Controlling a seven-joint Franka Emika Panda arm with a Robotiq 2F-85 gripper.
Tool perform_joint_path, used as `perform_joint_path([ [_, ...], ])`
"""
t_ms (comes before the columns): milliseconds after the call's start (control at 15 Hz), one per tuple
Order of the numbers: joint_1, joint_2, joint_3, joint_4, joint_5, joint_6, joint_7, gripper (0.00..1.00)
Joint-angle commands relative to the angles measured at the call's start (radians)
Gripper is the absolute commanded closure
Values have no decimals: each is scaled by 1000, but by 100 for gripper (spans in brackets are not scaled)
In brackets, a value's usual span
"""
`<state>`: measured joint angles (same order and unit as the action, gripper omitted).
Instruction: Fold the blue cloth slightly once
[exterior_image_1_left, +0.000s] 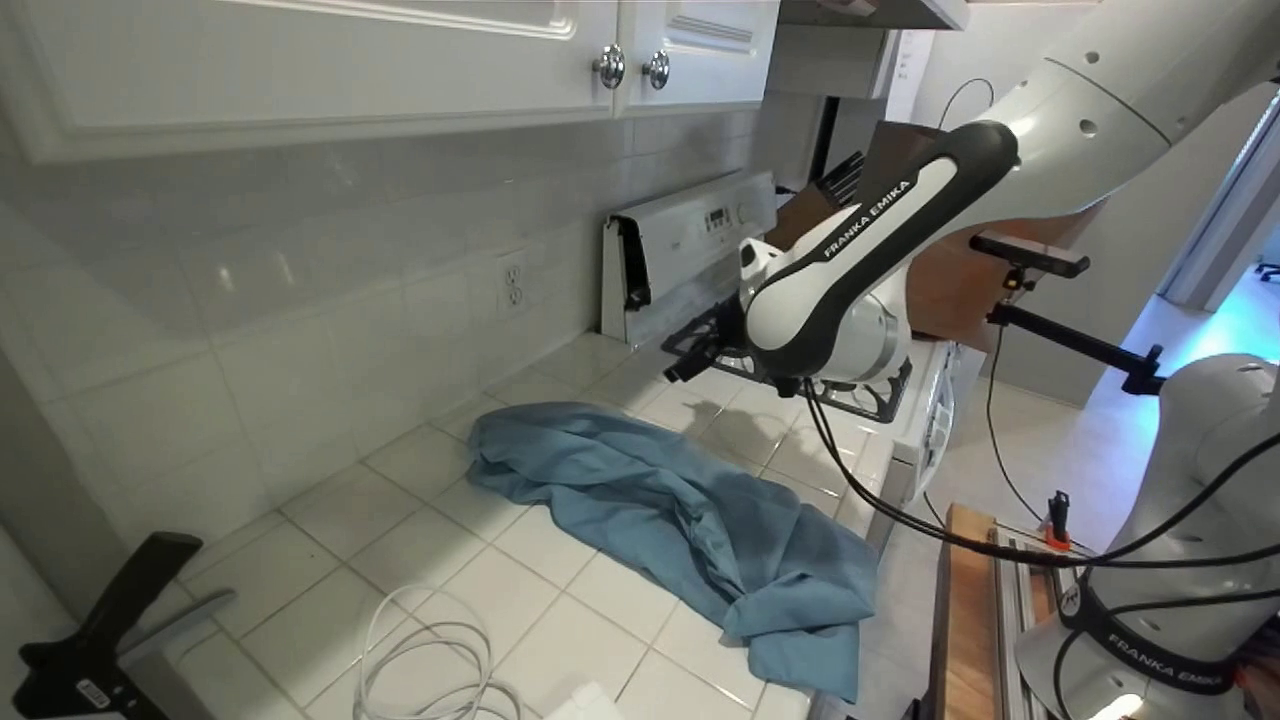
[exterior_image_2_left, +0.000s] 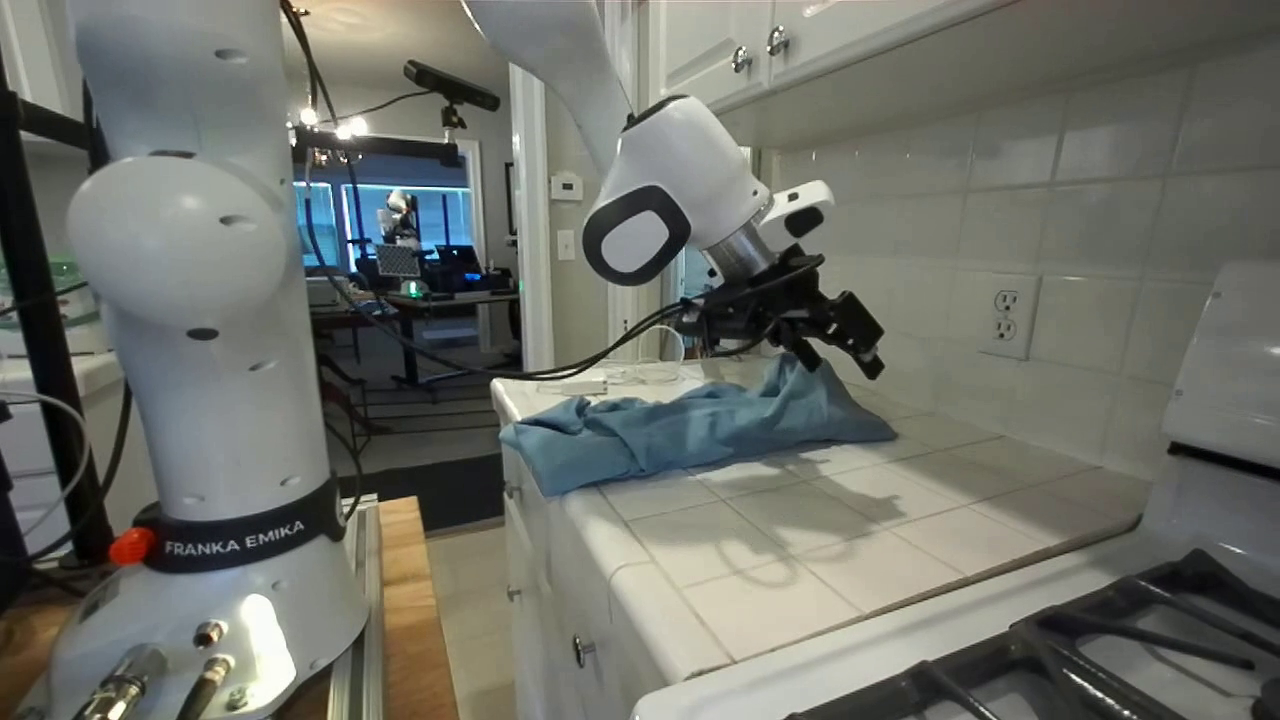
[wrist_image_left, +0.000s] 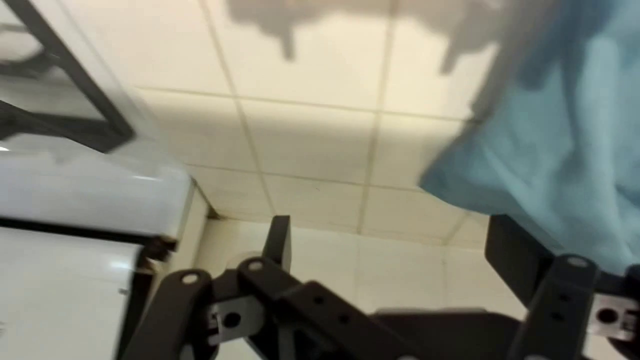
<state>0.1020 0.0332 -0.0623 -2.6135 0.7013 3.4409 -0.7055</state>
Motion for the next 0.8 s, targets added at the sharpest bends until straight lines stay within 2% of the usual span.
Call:
perform_joint_path([
  [0,-51,-154,-83,-102,125,-71,-251,0],
  [133,-116,-198,-85,-112,164,-161,-367,0],
  [200,-161,-210,-67,-119,157,-215,-383,0],
  [267,-215,-219,-41,-127,111,-282,-367,0],
  [333,-209,-222,-93,-155,-79,-307,-212,0],
  [400,-332,-219,19,-144,-76,-338,-224,0],
  [467,-379,-246,42,-152,-174,-381,-157,0],
  [667,-624,-297,232,-170,-423,-456,29,0],
  [733,-705,-294,285,-129,-505,-503,95,0],
])
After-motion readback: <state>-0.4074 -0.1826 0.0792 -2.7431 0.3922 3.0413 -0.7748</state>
